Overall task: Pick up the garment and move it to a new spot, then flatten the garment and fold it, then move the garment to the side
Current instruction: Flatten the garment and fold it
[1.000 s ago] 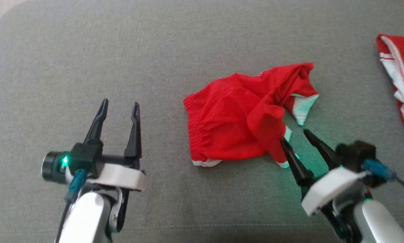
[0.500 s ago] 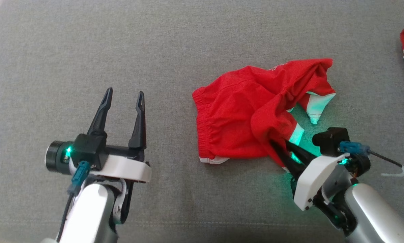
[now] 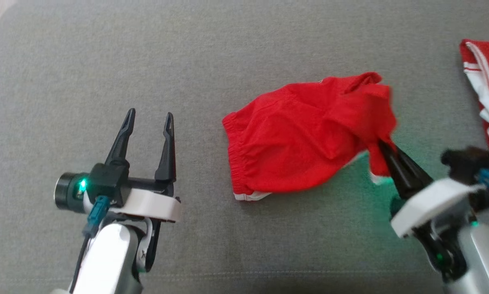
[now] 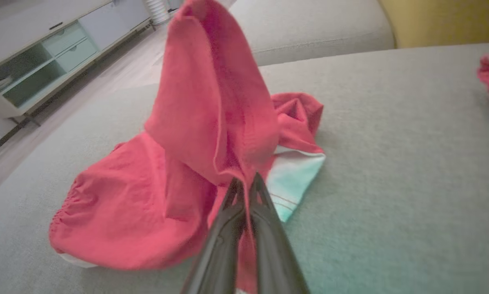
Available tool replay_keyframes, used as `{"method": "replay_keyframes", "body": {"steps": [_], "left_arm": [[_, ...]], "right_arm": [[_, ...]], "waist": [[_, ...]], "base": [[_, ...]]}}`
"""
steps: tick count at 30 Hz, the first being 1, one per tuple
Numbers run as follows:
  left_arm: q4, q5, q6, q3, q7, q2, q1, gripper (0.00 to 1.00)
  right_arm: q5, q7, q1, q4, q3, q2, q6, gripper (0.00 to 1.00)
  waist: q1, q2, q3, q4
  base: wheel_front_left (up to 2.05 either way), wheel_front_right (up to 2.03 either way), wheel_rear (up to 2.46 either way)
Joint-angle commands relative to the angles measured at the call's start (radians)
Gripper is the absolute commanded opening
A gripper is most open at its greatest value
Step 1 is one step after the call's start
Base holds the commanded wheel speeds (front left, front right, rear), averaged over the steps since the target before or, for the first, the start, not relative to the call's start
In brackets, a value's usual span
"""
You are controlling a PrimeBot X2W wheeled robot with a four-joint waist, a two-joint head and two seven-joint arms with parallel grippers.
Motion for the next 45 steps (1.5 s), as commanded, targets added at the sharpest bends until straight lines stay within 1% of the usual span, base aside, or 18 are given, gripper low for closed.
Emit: {"method": "replay_keyframes", "body": {"steps": [1, 4, 8, 9, 10, 11, 14, 16, 19, 20, 24, 28, 34, 37, 45], "left_arm": [[-0.029, 0.005, -0.004, 0.044, -0.012, 0.016, -0.007, 1.0], [-0.029, 0.006, -0.007, 0.045, -0.012, 0.017, -0.002, 1.0], [-0.028, 0.008, -0.01, 0.045, -0.012, 0.018, 0.0, 1.0], [-0.028, 0.008, -0.011, 0.045, -0.012, 0.018, 0.0, 1.0], [-0.028, 0.008, -0.011, 0.045, -0.012, 0.019, 0.001, 1.0], [-0.028, 0.008, -0.012, 0.045, -0.012, 0.019, 0.001, 1.0], [-0.027, 0.009, -0.012, 0.047, -0.012, 0.021, 0.005, 1.0], [-0.026, 0.009, -0.009, 0.049, -0.012, 0.022, 0.01, 1.0], [-0.026, 0.009, -0.004, 0.053, -0.012, 0.021, 0.022, 1.0], [-0.026, 0.009, -0.004, 0.053, -0.012, 0.021, 0.022, 1.0], [-0.027, 0.007, 0.002, 0.057, -0.012, 0.021, 0.042, 1.0], [-0.03, 0.006, 0.007, 0.06, -0.012, 0.021, 0.064, 1.0], [-0.038, 0.003, 0.017, 0.065, -0.012, 0.023, 0.096, 1.0], [-0.043, 0.001, 0.022, 0.066, -0.012, 0.021, 0.11, 1.0], [-0.048, 0.002, 0.026, 0.063, -0.012, 0.021, 0.113, 1.0]], "right_arm": [[-0.009, -0.002, 0.032, -0.038, -0.023, 0.006, 0.004, 0.0], [-0.001, -0.006, 0.066, -0.029, -0.102, 0.037, 0.004, 0.0], [-0.01, -0.039, 0.083, 0.017, -0.176, 0.055, 0.004, 0.0], [-0.012, -0.047, 0.083, 0.032, -0.184, 0.059, 0.004, 0.35], [-0.01, -0.058, 0.08, 0.043, -0.191, 0.065, 0.004, 0.82], [-0.014, -0.07, 0.077, 0.054, -0.195, 0.068, 0.004, 1.0], [-0.038, -0.126, 0.066, 0.075, -0.214, 0.072, 0.004, 1.0], [-0.075, -0.173, 0.06, 0.072, -0.23, 0.07, 0.004, 1.0], [-0.149, -0.242, 0.06, 0.041, -0.24, 0.068, 0.004, 1.0], [-0.149, -0.242, 0.06, 0.041, -0.24, 0.068, 0.004, 1.0], [-0.228, -0.289, 0.073, -0.027, -0.215, 0.071, 0.004, 1.0], [-0.268, -0.286, 0.103, -0.095, -0.169, 0.081, 0.004, 1.0], [-0.267, -0.255, 0.152, -0.156, -0.12, 0.116, 0.004, 1.0], [-0.266, -0.243, 0.167, -0.172, -0.114, 0.129, 0.004, 1.0], [-0.265, -0.237, 0.168, -0.185, -0.117, 0.134, 0.004, 1.0]], "waist": [[0.0, 0.0, -0.012, -0.011], [0.0, 0.0, -0.018, -0.02], [0.0, 0.0, -0.021, -0.025], [0.0, 0.0, -0.021, -0.026], [0.0, 0.0, -0.021, -0.027], [0.0, 0.0, -0.021, -0.028], [0.0, 0.0, -0.022, -0.029], [0.0, 0.0, -0.026, -0.03], [0.0, 0.0, -0.039, -0.031], [0.0, 0.0, -0.039, -0.031], [0.0, 0.0, -0.061, -0.033], [0.0, 0.0, -0.083, -0.033], [0.0, 0.0, -0.103, -0.032], [0.0, 0.0, -0.107, -0.029], [0.0, 0.0, -0.107, -0.023]], "base": [[0.0, 0.0, 0.0], [0.0, 0.0, 0.0], [0.0, 0.0, 0.0], [0.0, 0.0, 0.0], [0.0, 0.0, 0.0], [0.0, 0.0, 0.0], [0.0, 0.0, 0.0], [0.0, 0.0, 0.0], [0.0, 0.0, 0.0], [0.0, 0.0, 0.0], [0.0, 0.0, 0.0], [0.0, 0.0, 0.0], [0.0, 0.0, 0.0], [0.0, 0.0, 0.0], [0.0, 0.0, 0.0]]}}
